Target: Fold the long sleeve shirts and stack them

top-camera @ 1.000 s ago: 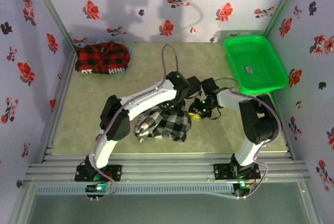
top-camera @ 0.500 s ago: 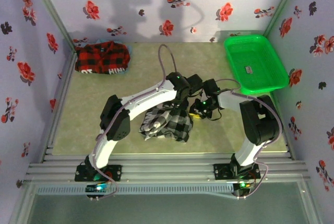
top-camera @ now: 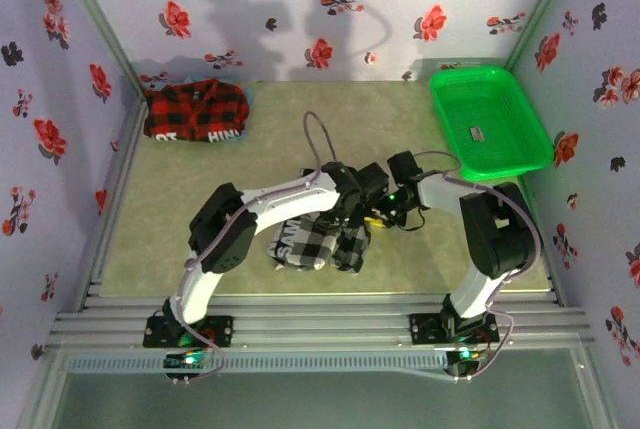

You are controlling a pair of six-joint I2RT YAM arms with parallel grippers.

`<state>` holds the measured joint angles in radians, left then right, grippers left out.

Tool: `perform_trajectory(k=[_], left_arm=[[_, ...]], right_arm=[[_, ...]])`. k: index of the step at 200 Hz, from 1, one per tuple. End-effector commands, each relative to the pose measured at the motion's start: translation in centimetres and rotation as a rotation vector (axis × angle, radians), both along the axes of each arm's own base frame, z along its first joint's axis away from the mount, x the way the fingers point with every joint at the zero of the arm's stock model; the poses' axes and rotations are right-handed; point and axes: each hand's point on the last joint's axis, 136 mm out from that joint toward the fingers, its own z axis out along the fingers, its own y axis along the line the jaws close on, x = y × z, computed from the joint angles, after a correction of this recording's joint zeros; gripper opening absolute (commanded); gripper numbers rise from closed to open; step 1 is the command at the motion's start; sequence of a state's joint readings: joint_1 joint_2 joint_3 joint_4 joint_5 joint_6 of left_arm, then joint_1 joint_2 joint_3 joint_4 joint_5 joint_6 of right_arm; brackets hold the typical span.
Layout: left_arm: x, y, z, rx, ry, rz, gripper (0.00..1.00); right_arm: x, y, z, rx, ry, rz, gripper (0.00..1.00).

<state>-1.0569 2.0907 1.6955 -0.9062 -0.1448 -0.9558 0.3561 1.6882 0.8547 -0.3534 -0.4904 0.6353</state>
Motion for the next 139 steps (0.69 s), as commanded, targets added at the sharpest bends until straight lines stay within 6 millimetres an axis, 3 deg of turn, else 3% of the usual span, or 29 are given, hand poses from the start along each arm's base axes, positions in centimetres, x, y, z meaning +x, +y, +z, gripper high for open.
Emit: perform_trajectory(k=[1,18,38,53,69,77,90,122,139], left_arm=[[1.1,-3.8,4.8,-0.275,-0.082,0.065,0.47],[1.8,-4.5,6.8,-0.361,-0.126,0.082,0.55],[3.1,-4.7,10.7,-0.49,-0.197,0.108,0.63],[4.0,-3.6,14.0,-0.57,-0.245,0.136,0.69],[4.5,-1.1,16.7,-0.594,-0.278,0.153,0.76],[4.6,0.5,17.3,-0.589,-0.273,0.158,0.78],[4.2,2.9,16.7,-0.552,-0.226,0.15,0.8],[2.9,10.2,12.2,-0.376,-0.144,0.217,0.8],[2.0,12.9,9.7,-0.32,-0.102,0.262,0.8]], right_arm=[[-2.0,-1.7,-1.1,-0.027,0.065,-0.029,0.3],[-1.7,-3.7,0.4,-0.033,0.037,-0.083,0.33],[-1.5,-5.2,2.9,-0.045,-0.015,-0.088,0.36],[-1.8,-5.3,5.0,-0.046,-0.054,-0.059,0.38],[-2.6,-4.3,6.9,0.009,-0.089,-0.047,0.41],[-3.2,-3.2,7.9,0.048,-0.11,-0.02,0.43],[-4.7,-0.4,9.5,0.114,-0.132,0.05,0.45],[-8.3,9.3,14.2,0.247,-0.179,0.241,0.42],[-9.8,13.7,15.0,0.257,-0.156,0.331,0.4]])
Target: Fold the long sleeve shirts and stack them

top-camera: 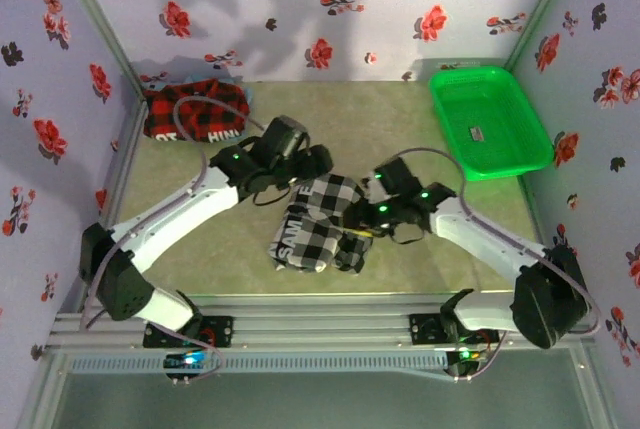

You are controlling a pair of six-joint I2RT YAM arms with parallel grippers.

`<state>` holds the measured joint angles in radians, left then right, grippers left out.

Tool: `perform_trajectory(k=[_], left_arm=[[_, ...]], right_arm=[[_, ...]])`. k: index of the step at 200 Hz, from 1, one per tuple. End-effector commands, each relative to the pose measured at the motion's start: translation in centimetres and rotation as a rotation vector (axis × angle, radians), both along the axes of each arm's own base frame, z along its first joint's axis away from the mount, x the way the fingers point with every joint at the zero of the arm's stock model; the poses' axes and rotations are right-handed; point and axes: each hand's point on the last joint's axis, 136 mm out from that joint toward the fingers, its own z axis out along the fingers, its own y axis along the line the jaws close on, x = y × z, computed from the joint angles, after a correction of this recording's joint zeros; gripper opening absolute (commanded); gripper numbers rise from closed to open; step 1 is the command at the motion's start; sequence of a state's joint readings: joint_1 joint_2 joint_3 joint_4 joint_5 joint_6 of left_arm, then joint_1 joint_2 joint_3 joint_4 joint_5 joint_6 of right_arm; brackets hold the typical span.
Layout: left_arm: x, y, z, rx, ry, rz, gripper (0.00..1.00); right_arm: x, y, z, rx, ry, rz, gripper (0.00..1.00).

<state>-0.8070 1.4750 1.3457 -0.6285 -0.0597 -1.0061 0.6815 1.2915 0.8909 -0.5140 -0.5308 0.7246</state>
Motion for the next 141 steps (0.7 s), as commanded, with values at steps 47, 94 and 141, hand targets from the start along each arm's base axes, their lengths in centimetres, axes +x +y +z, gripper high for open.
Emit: perform_trajectory(k=[47,94,141], left_arm=[[-4.3,6.5,-10.5,0.173,0.221,0.073,0.8],[-4.1,4.3,-11.4,0.103,0.18,0.043,0.79],[-4.1,2.3,-11.5,0.031,0.153,0.001,0.8]], right_arm=[[-1.6,6.0,-5.3,-0.216,0.12,0.088,0.31],[-0.6,-1.4,-12.5,-0.538,0.084,0.015,0.28],[-0.8,-1.8,-11.7,-0.506,0.054,-0.011,0.39]])
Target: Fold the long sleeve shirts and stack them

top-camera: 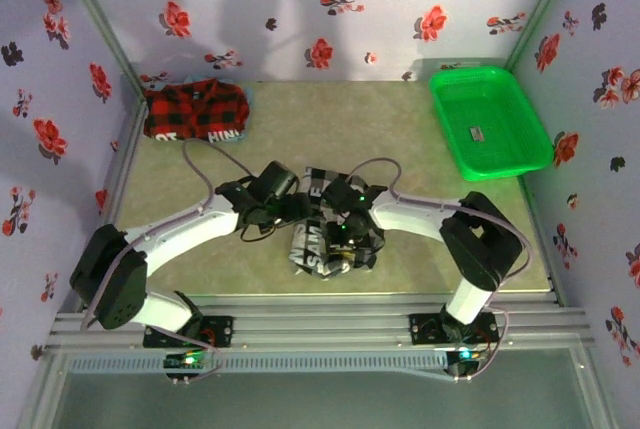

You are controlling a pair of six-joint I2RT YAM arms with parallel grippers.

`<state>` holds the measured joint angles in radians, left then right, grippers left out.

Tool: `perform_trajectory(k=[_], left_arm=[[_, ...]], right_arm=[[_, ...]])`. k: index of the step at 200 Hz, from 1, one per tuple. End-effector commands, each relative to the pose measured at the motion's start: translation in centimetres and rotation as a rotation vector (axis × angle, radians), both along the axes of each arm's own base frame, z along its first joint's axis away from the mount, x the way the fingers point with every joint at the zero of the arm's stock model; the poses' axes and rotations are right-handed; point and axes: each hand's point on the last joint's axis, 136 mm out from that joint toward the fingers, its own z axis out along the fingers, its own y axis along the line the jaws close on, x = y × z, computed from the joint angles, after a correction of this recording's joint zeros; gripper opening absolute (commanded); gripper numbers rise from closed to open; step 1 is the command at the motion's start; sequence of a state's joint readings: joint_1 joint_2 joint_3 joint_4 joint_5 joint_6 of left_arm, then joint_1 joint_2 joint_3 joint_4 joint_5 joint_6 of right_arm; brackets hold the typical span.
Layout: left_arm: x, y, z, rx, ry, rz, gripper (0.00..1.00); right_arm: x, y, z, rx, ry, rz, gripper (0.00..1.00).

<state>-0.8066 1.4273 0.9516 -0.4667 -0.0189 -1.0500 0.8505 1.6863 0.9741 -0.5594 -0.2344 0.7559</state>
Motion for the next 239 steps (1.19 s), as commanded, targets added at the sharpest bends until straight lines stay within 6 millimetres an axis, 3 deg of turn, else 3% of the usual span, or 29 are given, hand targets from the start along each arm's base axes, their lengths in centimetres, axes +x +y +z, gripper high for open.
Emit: perform_trajectory(k=[1,15,32,47,61,77,90,144,171,239], left_arm=[[0.1,-1.1,0.0,-0.061,-0.015,-0.007,0.8],[0.1,-1.3,-0.2,-0.058,-0.01,-0.029,0.8],[0.1,-1.8,-0.3,-0.056,-0.01,-0.073,0.8],[0.2,-2.6,-0.2,-0.063,-0.017,-0.128,0.81],[0.2,-3.4,-0.4,-0.073,-0.024,-0.184,0.82],[0.1,-4.3,-0.8,-0.096,-0.028,-0.233,0.82],[0.1,-4.9,-1.3,-0.11,-0.023,-0.262,0.82],[-1.0,-5.9,-3.3,-0.131,0.01,-0.33,0.81],[-1.6,-5.7,-4.1,-0.128,0.029,-0.34,0.8],[-1.9,-5.5,-4.8,-0.121,0.04,-0.348,0.8]], right_arm=[[-0.3,-2.2,-0.2,-0.057,-0.035,-0.028,0.39],[0.2,-1.8,2.8,0.009,-0.09,-0.055,0.49],[0.9,-2.9,7.2,0.053,-0.17,-0.111,0.59],[1.6,-5.5,11.1,0.048,-0.254,-0.189,0.7],[1.7,-9.0,12.3,0.0,-0.275,-0.259,0.75],[1.4,-12.6,10.5,-0.036,-0.211,-0.342,0.77],[1.4,-13.5,8.3,0.016,-0.15,-0.397,0.77],[4.2,-10.5,3.9,0.216,-0.147,-0.45,0.76],[5.4,-9.5,3.4,0.293,-0.179,-0.484,0.77],[5.9,-7.5,2.9,0.326,-0.157,-0.416,0.77]])
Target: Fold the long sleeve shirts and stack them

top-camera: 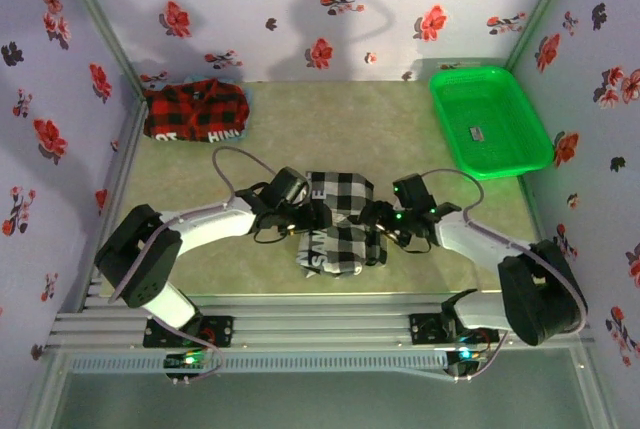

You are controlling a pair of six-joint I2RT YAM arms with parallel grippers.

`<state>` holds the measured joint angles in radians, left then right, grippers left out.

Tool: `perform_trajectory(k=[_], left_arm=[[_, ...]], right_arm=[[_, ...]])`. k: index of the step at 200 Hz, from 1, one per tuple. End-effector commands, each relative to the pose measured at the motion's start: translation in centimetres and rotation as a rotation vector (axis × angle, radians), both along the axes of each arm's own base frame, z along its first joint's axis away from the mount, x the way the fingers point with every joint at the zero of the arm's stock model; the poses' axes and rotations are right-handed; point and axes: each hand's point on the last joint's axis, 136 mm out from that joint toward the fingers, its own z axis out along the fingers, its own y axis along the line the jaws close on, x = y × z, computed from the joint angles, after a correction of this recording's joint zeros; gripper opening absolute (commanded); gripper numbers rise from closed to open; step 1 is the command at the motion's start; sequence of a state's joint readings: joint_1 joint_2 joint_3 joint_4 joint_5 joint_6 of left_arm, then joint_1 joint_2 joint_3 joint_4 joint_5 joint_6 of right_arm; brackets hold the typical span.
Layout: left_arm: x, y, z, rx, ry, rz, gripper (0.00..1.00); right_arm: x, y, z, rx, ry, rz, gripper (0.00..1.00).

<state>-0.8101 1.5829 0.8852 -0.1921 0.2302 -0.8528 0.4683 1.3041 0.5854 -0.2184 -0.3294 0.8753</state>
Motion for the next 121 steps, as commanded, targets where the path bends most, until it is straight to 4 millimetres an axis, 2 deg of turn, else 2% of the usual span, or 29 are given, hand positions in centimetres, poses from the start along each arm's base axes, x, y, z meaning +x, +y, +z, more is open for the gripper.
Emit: perform_trajectory(k=[1,21,61,106,121], left_arm=[[-0.8,-0.3,-0.9,0.005,0.013,-0.046,0.8],[-0.8,-0.3,-1.0,0.01,0.013,-0.049,0.8],[-0.9,-0.2,-1.3,0.01,0.018,-0.049,0.79],[-0.9,-0.3,-1.5,0.013,0.022,-0.057,0.79],[-0.9,-0.4,-1.5,0.012,0.02,-0.061,0.79]], right_arm=[[0.4,1.3,0.4,0.029,-0.009,0.037,0.77],[-0.4,0.8,-0.4,-0.029,0.036,0.059,0.76],[-1.7,-1.3,-0.5,-0.162,0.066,0.097,0.76],[-1.0,0.2,-1.9,-0.209,0.096,0.156,0.74],[-0.6,1.3,-2.4,-0.208,0.097,0.183,0.73]])
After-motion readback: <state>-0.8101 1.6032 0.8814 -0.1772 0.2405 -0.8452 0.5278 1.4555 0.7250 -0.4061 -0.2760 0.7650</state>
